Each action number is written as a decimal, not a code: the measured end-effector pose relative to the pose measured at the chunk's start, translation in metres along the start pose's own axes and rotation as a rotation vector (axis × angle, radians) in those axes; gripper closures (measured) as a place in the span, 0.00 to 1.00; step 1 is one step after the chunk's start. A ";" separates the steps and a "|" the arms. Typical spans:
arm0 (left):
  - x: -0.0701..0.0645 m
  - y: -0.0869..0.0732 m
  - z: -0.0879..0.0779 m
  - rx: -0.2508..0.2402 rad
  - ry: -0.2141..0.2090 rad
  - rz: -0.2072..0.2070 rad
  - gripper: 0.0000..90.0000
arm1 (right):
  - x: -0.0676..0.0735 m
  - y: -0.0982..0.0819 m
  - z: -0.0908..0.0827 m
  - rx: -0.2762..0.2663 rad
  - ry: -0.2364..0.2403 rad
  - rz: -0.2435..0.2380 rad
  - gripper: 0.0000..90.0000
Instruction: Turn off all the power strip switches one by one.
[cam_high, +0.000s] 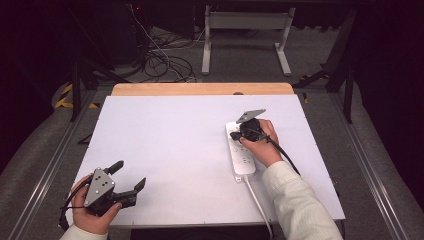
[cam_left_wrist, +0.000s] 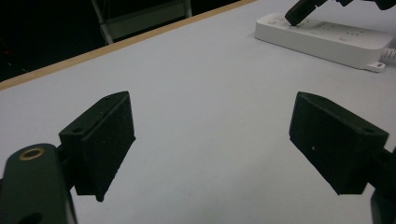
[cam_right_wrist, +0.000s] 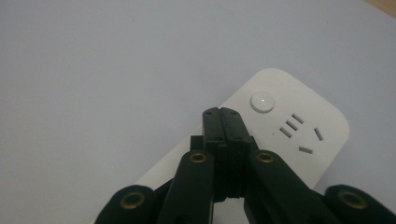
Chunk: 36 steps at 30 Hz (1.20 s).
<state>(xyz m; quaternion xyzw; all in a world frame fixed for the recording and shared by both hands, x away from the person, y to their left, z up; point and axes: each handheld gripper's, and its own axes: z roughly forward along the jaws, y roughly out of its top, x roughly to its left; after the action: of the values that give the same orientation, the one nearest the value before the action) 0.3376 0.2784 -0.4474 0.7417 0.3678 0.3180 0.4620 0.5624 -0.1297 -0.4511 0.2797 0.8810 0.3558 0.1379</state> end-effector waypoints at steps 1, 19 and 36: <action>0.000 0.000 0.000 0.000 0.000 -0.001 0.16 | 0.000 0.000 0.000 0.003 0.003 0.002 1.00; 0.000 0.000 0.000 0.001 -0.004 -0.007 0.16 | 0.004 0.000 0.002 0.025 -0.030 0.006 1.00; 0.000 0.000 0.000 0.000 -0.008 -0.008 0.16 | 0.001 0.004 -0.010 -0.075 0.009 0.018 1.00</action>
<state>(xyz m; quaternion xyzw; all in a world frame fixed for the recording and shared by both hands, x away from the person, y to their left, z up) 0.3380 0.2786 -0.4476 0.7415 0.3687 0.3134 0.4648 0.5587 -0.1323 -0.4411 0.2806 0.8651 0.3911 0.1411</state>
